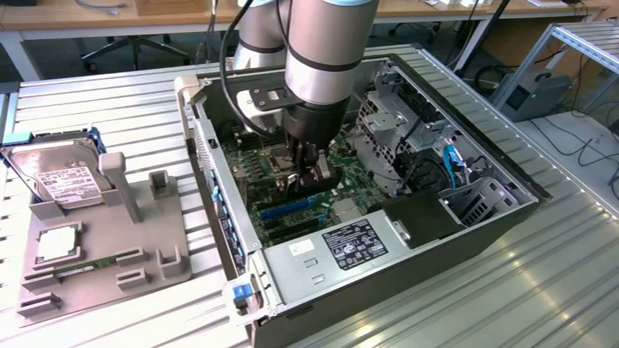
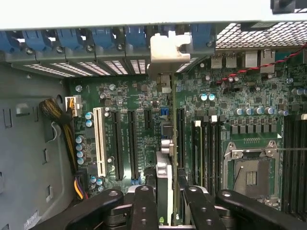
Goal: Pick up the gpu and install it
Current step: 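Insert the gpu into the slot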
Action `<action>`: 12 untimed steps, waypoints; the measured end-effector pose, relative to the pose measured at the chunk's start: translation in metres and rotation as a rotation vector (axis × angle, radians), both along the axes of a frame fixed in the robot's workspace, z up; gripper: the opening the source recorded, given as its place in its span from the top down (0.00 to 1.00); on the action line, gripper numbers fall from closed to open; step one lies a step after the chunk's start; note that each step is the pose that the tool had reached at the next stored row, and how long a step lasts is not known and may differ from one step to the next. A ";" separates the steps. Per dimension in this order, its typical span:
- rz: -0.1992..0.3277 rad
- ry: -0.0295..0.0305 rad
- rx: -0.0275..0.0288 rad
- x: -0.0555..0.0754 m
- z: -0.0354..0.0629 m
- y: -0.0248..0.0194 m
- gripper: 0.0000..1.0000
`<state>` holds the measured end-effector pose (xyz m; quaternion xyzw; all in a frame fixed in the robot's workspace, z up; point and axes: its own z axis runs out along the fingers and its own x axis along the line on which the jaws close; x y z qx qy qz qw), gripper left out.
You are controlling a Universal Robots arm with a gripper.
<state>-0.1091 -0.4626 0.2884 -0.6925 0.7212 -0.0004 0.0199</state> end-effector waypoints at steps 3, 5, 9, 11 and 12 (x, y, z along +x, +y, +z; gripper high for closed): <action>0.000 0.0000 0.0000 0.000 -0.0006 0.0000 0.73; 0.000 -0.0001 0.0003 0.000 -0.0016 0.0000 0.73; 0.000 0.0001 -0.0002 -0.002 -0.0030 -0.0001 0.73; 0.000 0.0001 -0.0001 -0.003 -0.0034 0.0000 0.73; 0.000 0.0001 -0.0001 -0.003 -0.0035 0.0000 0.73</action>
